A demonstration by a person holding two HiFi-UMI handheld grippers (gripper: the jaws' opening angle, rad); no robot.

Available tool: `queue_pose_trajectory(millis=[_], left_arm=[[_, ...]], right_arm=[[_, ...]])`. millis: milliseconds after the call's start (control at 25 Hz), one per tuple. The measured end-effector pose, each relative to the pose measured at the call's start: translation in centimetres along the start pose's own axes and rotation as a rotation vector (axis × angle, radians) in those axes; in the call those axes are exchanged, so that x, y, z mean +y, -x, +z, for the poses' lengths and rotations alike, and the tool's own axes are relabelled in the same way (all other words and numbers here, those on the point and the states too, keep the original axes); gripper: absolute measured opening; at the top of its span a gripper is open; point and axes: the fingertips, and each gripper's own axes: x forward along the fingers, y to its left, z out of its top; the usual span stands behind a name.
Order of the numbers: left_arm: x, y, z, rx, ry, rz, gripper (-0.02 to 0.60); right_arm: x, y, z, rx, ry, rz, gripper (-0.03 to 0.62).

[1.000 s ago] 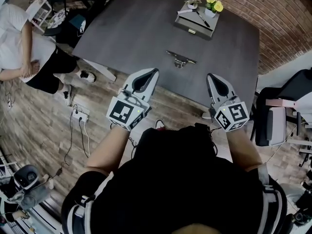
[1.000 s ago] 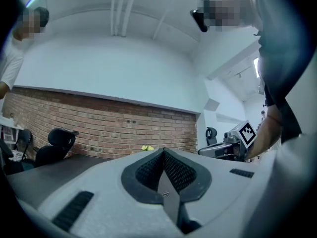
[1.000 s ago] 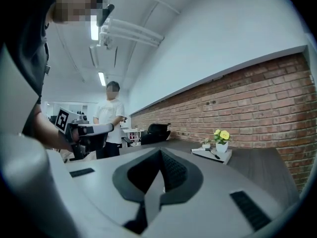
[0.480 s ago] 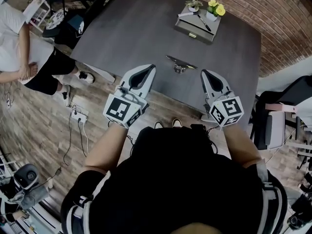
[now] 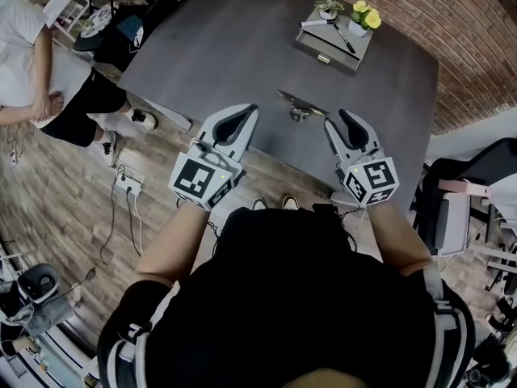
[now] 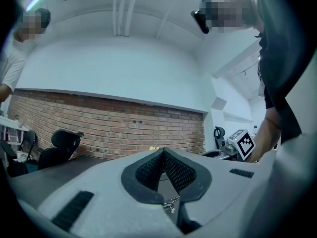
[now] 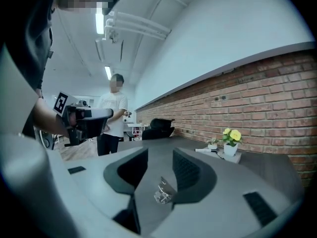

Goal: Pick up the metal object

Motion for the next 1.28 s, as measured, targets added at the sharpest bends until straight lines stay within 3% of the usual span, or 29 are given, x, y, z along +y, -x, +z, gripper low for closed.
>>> queue_pose_trajectory(millis=[240, 480, 600, 1280], left_arm=[[0.4, -0.2, 0.2, 0.0, -0.009, 0.013, 0.008], [1.0, 0.3, 0.0, 0.026, -0.007, 0.038, 0.008], [1.4, 0.7, 0.2, 0.025, -0.015, 0.051, 0.008], [2.1, 1.0, -0.3, 0.053, -0.016, 0.083, 0.008]], right_arm=[[-0.3, -1.9, -1.7, 0.053, 0.066, 0.025, 0.153], [1.5, -7.6, -10.1, 0.321, 0.401, 0.177, 0.153], [1.5, -10.0, -13.2, 0.423, 0.533, 0.207, 0.153], [-0.2, -13.4, -17.6, 0.589, 0.665, 0.24, 0.144]])
